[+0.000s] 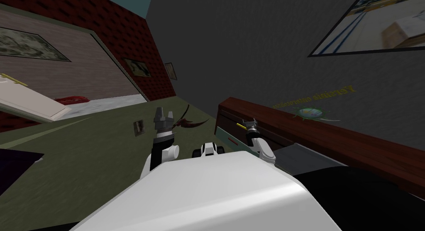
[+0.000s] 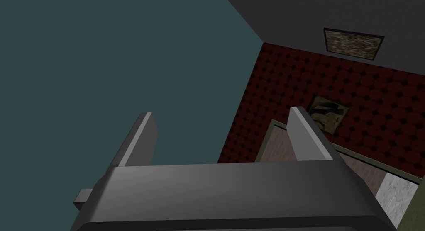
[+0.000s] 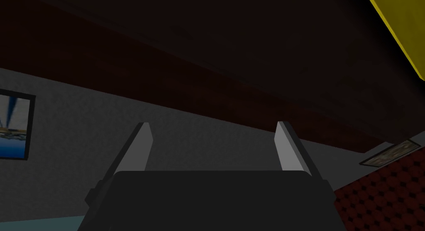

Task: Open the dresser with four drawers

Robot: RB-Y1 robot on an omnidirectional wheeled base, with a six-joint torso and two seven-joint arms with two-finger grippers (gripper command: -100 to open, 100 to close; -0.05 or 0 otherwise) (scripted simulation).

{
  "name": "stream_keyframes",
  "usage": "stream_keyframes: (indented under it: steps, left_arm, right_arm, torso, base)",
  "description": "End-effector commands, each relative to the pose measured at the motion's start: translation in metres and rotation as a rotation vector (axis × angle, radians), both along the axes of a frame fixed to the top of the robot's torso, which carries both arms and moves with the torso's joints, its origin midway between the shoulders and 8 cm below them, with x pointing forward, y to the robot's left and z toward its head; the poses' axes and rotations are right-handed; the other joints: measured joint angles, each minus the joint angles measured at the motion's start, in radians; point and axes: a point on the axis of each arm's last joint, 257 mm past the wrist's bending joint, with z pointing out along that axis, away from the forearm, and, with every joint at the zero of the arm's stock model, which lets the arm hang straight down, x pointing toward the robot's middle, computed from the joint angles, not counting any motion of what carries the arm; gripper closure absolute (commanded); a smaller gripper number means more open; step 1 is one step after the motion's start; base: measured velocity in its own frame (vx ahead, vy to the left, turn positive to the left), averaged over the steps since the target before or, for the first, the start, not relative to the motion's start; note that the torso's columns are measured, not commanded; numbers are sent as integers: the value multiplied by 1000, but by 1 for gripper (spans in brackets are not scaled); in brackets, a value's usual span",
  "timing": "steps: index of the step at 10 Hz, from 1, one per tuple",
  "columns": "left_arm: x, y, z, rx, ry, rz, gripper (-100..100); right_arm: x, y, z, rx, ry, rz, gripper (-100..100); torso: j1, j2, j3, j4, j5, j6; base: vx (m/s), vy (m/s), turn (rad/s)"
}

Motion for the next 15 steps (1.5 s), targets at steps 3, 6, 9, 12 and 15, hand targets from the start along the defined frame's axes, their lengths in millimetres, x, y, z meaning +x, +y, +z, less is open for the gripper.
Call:
stream_keyframes:
  steps: [3,6,9,12,15]
  left_arm:
    - [0,0,0,0,0,0,0]
    - [0,0,0,0,0,0,0]
    - [0,0,0,0,0,0,0]
    - [0,0,0,0,0,0,0]
    - [0,0,0,0,0,0,0]
  right_arm:
    - [-8,7,-28,28,49,4,-100]
    - [-8,7,-28,28,49,4,-100]
    - [-8,7,-28,28,49,4,-100]
    - [-18,-16,-17,-62,66,-43,-100]
    - [-23,-20,-21,-76,83,-53,-100]
  torso:
    - [1,0,1,-2,-2,1]
    - [3,0,0,-1,-1,1]
    - [1,-1,0,0,0,2]
    - [5,7,4,4,5,7]
    - [3,10,6,5,3,5]
  base:
    - [3,7,-13]
    - [0,0,7]
    - [0,3,0]
    - [29,74,-57]
    - [18,14,-5]
